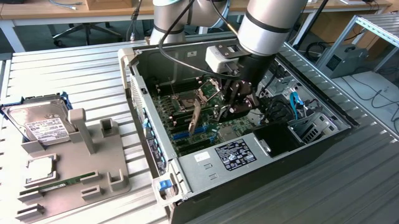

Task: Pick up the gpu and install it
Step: 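Insert the gpu into the slot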

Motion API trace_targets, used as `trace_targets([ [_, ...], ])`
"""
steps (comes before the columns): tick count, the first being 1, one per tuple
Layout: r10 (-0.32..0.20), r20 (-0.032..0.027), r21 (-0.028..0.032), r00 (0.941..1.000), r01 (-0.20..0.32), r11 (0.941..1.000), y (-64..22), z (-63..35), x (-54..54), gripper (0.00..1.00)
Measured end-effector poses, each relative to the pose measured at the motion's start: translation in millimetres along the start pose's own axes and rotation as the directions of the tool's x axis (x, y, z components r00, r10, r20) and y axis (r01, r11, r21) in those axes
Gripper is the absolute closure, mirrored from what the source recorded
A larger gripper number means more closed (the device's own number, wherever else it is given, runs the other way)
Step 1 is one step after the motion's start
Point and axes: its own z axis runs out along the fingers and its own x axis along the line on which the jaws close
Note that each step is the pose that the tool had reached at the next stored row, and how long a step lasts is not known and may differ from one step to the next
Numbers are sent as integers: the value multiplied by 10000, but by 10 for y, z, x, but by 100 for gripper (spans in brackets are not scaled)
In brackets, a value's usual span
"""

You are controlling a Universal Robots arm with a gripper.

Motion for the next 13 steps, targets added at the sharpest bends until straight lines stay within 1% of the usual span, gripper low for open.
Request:
trace_targets([
  [9, 0, 1, 0, 10000, 0, 10000, 6, 1, 36, 74],
  [13, 0, 0, 0, 10000, 0, 10000, 37, 4, 41, 74],
])
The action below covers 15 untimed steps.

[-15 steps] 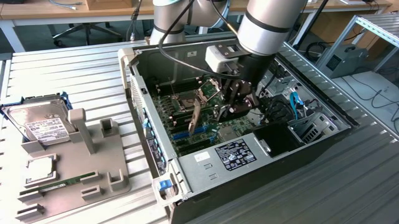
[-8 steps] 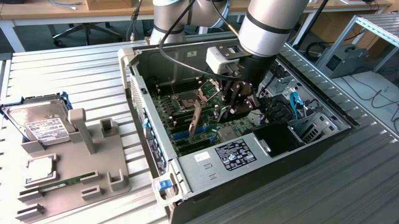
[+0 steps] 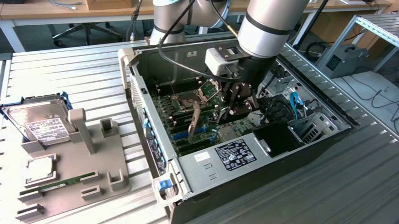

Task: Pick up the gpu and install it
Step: 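Insert the gpu into the slot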

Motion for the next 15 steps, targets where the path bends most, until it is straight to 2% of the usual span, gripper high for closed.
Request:
trace_targets([
  [15, 36, 1, 1, 10000, -36, 10000, 194, 21, -1, 74],
])
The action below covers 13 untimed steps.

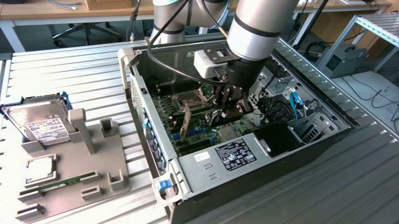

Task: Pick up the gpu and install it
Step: 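Insert the gpu into the slot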

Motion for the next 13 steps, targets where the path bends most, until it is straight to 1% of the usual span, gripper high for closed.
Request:
trace_targets([
  [5, 373, 15, 8, 9993, -373, 9993, 22, 10, -7, 74],
  [9, 408, 19, 8, 9992, -408, 9992, 78, 16, -11, 74],
  [13, 410, 16, 8, 9992, -410, 9992, 106, 19, -14, 74],
])
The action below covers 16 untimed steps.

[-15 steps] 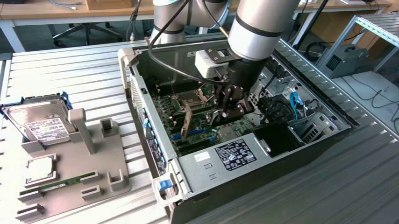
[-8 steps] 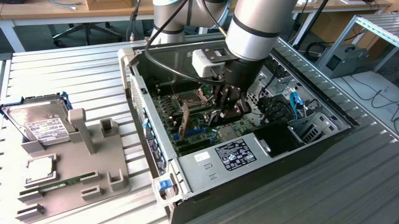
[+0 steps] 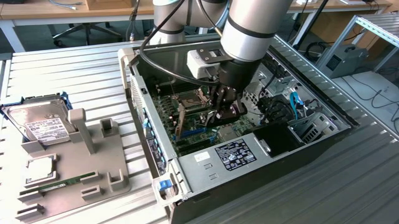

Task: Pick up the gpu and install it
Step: 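Insert the gpu into the slot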

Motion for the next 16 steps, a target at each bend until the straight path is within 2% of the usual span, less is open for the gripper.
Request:
trace_targets([
  [16, 0, 1, 0, 10000, 0, 10000, 25, 29, -7, 74],
])
